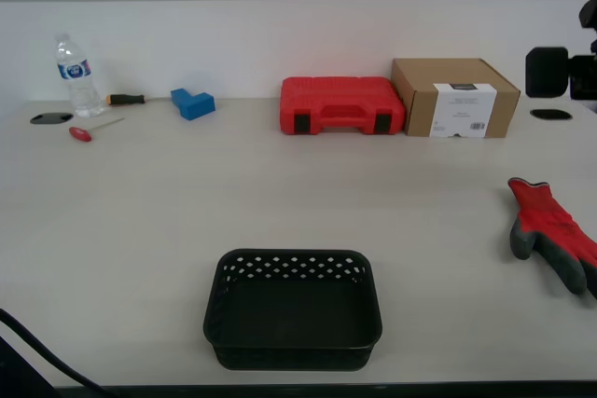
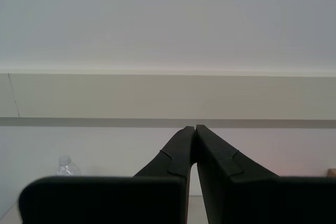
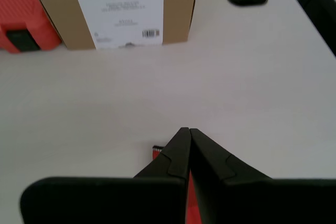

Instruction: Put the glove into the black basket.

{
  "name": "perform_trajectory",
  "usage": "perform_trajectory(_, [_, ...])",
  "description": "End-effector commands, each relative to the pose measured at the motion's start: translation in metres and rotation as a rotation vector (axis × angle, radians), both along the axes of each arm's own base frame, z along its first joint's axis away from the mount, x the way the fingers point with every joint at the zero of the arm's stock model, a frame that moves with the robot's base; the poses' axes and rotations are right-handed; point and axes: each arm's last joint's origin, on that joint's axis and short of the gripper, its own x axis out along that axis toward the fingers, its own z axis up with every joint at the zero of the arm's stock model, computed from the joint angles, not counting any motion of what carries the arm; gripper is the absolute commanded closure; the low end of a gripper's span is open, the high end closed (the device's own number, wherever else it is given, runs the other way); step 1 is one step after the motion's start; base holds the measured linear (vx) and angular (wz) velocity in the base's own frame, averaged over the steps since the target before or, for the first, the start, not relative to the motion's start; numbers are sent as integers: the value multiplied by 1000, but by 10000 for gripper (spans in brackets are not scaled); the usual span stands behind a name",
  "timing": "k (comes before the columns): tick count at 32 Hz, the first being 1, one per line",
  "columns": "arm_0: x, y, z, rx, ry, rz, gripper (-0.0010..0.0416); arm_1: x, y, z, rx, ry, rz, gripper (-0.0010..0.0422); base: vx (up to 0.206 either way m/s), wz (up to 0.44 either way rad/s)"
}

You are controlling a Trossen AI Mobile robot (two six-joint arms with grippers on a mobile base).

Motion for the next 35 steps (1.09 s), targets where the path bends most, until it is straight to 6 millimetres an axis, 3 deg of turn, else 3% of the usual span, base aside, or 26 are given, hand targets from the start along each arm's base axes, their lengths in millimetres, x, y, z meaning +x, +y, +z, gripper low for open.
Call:
perform_trajectory(1, [1, -3, -20, 26, 82, -22, 405, 0, 0, 1, 1, -5, -3, 412, 0, 0])
perform_trajectory(4, [8, -5, -38, 42, 184, -30, 405, 0, 0, 1, 1, -6, -2, 412, 0, 0])
perform_trajectory(8, [17, -9, -44, 47, 227, -41, 405, 0, 0, 1, 1, -5, -2, 412, 0, 0])
perform_trajectory(16, [34, -26, -38, 16, 241, -56, 405, 0, 0, 1, 1, -5, -2, 412, 0, 0])
perform_trajectory(24, [37, -27, -34, 14, 231, -60, 405, 0, 0, 1, 1, -5, -2, 412, 0, 0])
perform_trajectory(28, [31, -29, -53, 11, 346, -51, 405, 0, 0, 1, 1, -5, -2, 412, 0, 0])
perform_trajectory(35, [13, -27, -107, 99, 569, -30, 405, 0, 0, 1, 1, -5, -2, 412, 0, 0])
